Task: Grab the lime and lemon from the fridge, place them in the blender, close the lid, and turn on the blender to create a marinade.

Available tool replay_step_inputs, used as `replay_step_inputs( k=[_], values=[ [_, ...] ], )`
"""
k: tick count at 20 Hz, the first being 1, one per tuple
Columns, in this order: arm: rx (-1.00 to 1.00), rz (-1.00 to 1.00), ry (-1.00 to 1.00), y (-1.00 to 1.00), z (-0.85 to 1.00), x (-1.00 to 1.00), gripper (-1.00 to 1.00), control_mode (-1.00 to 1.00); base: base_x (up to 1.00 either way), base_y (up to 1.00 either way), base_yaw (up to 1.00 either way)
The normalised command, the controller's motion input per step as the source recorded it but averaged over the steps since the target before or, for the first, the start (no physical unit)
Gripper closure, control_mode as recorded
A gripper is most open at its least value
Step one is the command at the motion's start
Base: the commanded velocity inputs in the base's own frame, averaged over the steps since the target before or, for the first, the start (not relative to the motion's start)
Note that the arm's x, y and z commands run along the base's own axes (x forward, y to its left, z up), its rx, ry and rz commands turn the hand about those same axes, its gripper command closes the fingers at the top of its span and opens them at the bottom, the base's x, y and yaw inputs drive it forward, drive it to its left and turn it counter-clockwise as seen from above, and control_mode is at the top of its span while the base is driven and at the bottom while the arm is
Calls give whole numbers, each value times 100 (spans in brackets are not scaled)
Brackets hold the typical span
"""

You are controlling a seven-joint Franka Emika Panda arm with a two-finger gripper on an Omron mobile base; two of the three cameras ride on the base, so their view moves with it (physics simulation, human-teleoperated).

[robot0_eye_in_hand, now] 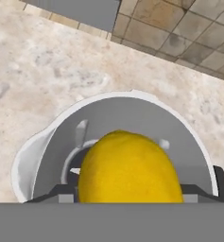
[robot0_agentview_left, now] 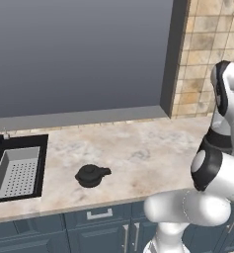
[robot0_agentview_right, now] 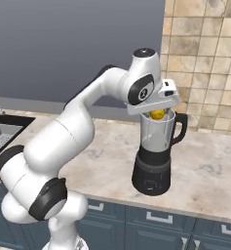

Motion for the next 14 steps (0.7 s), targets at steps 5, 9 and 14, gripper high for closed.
replay_step_inputs(
  k=[5,9,14],
  values=[
    [0,8,3,0,0,0,-100,-100,0,0,0],
    [0,7,3,0,0,0,-100,-100,0,0,0],
    [0,4,0,23,18,-25,-100,-100,0,0,0]
  ],
)
